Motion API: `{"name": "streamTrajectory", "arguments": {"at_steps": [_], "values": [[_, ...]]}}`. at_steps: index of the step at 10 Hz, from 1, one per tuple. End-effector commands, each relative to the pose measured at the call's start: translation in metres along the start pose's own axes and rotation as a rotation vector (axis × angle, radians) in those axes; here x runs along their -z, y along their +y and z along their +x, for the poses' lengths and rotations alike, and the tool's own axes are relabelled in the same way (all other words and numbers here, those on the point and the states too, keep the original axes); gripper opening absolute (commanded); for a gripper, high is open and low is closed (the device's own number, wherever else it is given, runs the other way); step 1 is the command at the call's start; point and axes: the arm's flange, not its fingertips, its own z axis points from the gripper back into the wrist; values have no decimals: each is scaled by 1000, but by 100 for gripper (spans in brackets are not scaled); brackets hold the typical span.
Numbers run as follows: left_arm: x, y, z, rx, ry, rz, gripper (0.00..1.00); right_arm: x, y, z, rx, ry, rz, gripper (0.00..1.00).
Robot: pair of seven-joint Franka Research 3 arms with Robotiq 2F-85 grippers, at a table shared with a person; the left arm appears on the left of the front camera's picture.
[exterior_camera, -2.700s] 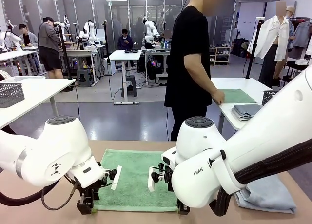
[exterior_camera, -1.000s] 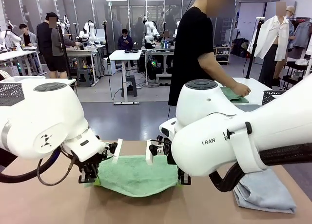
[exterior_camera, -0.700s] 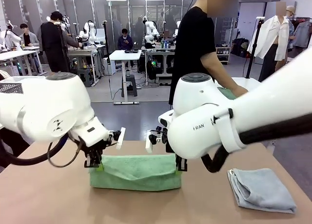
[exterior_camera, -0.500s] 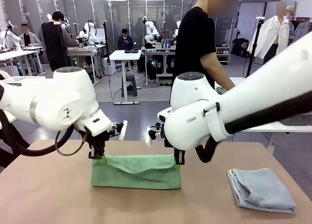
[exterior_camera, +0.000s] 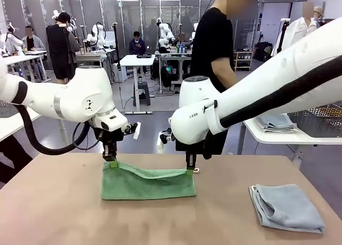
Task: Fold the towels and place them in the basket.
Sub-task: When a person lays out a Towel with hook on the table, fold it in half twice.
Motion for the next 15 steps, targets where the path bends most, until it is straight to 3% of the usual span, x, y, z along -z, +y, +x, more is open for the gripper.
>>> {"name": "streamTrajectory", "arguments": {"at_steps": [1,4,6,7,12,13,15], "values": [[8,27,6,-2,34,-64,0,8,-32,7,-12,23,15,0],[24,47,7,2,73,-111,0,20,-57,2,61,6,0,0],[28,53,12,13,59,-79,0,22,-62,2,80,-7,-20,0],[32,41,4,-2,45,-94,0,20,-59,3,58,-33,-20,0],[32,41,4,-2,45,-94,0,23,-62,-2,55,-8,-1,0],[34,45,7,5,42,-92,4,23,-62,0,53,-14,0,6],[45,73,9,53,45,-91,4,20,-72,5,106,-57,-2,6]]}}
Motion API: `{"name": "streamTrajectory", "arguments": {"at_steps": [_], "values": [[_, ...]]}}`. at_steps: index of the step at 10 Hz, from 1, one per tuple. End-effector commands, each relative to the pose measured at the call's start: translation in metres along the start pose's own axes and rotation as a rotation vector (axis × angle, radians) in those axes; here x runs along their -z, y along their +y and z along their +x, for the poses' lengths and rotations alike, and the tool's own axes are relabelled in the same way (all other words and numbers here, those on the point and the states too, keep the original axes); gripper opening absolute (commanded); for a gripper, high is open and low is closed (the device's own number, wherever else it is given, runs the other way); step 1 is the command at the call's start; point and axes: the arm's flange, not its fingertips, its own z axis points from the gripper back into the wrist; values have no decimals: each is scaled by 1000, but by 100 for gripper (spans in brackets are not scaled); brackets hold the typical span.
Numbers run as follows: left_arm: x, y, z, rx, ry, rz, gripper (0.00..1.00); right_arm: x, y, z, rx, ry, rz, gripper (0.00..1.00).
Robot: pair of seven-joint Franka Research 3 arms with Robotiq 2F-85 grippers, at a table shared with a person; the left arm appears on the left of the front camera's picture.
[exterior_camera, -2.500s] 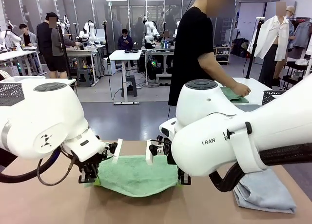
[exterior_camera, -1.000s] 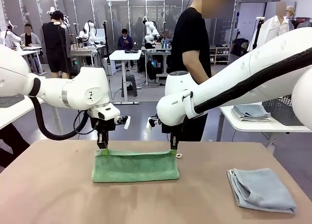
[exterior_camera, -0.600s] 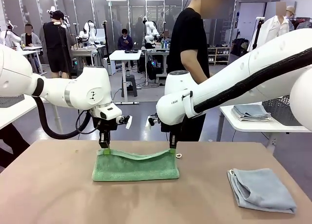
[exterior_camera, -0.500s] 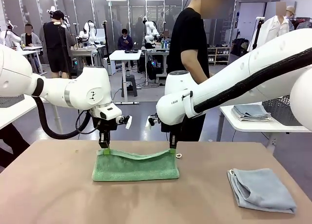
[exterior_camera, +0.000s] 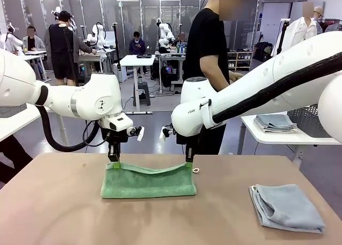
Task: Fold the towels and place them in the basket.
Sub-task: When a person lays out a Towel with hook on the table, fold it in half twice.
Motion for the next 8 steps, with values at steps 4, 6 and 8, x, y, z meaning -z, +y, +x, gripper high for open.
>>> {"name": "streamTrajectory", "arguments": {"at_steps": [4,6,8], "values": [[17,37,12,50,-11,-46,30,5,-14,4,71,-34,-2,20],[17,35,6,-9,41,-35,82,10,-17,2,97,3,-26,37],[17,30,3,-49,121,-13,100,10,-19,0,119,47,-73,69]]}}
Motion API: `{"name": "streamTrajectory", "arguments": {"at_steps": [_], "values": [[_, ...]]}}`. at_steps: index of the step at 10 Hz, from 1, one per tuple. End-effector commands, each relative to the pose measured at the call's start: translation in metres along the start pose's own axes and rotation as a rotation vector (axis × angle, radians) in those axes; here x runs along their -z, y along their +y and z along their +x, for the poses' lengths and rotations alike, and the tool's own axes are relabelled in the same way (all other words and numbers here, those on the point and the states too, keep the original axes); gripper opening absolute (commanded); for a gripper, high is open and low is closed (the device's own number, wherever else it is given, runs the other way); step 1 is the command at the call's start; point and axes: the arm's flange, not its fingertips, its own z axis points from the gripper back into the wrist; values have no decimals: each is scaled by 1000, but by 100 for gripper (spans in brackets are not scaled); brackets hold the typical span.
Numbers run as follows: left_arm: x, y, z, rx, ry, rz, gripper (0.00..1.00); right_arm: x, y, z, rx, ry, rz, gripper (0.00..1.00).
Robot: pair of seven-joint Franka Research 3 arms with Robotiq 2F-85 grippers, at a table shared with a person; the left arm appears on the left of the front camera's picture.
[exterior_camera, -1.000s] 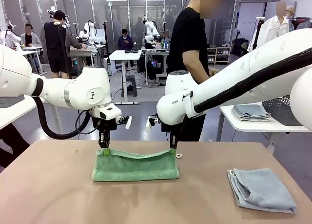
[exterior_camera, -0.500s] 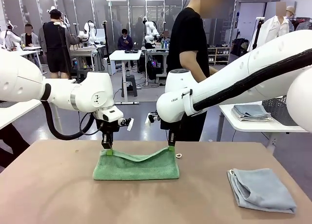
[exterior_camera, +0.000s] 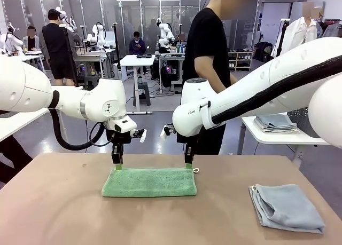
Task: Fold the towels and place them in the basket.
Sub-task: When a person lays out a Towel with hook on the table, fold it in half twice.
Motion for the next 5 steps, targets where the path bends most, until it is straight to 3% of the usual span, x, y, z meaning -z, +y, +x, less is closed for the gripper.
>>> {"name": "streamTrajectory", "arguments": {"at_steps": [1,2,4,5], "values": [[-5,-6,-2,-39,95,14,100,0,-4,1,40,35,-72,99],[-7,-9,-4,-27,82,20,84,-2,-2,0,38,25,-66,100],[-17,-20,-11,-76,10,36,100,-10,6,-5,105,14,-48,100],[-26,-29,-15,-128,-38,31,100,-17,11,-9,193,15,-33,100]]}}
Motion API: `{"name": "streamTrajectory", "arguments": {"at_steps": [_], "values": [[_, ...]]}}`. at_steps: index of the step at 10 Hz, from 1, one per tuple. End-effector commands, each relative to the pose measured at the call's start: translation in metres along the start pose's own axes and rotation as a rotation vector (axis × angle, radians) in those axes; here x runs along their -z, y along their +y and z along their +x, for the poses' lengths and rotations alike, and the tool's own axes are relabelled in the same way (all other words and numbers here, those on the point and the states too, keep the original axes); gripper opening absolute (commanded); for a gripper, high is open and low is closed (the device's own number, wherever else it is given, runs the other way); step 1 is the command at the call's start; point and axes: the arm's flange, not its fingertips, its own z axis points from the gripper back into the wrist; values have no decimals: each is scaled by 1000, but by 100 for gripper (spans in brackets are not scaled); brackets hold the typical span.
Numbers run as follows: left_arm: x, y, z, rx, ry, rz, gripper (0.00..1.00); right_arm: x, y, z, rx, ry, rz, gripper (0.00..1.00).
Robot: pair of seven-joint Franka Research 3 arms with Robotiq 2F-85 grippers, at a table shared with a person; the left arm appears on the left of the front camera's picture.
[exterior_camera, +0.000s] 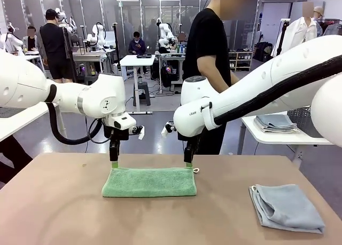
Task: Fold the towels and place them in the basket.
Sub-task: When a person lays out a Towel with hook on the table, fold it in half twice.
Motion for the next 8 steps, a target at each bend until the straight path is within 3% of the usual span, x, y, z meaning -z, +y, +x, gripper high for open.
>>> {"name": "streamTrajectory", "arguments": {"at_steps": [1,3,5,6,7,8], "values": [[-17,-33,-18,-129,-105,-10,100,-18,18,-12,218,15,13,100],[-56,-72,-25,-354,-148,-27,100,-28,33,-15,487,59,19,100],[-89,-118,-32,-434,-180,-3,100,-24,43,-22,627,-54,-4,100],[-89,-132,-30,-454,-176,17,100,-20,46,-28,672,-87,19,100],[-87,-143,-30,-445,-190,23,100,-16,49,-33,650,-60,36,100],[-102,-109,-27,-435,-158,-26,100,-27,35,-16,619,-23,40,100]]}}
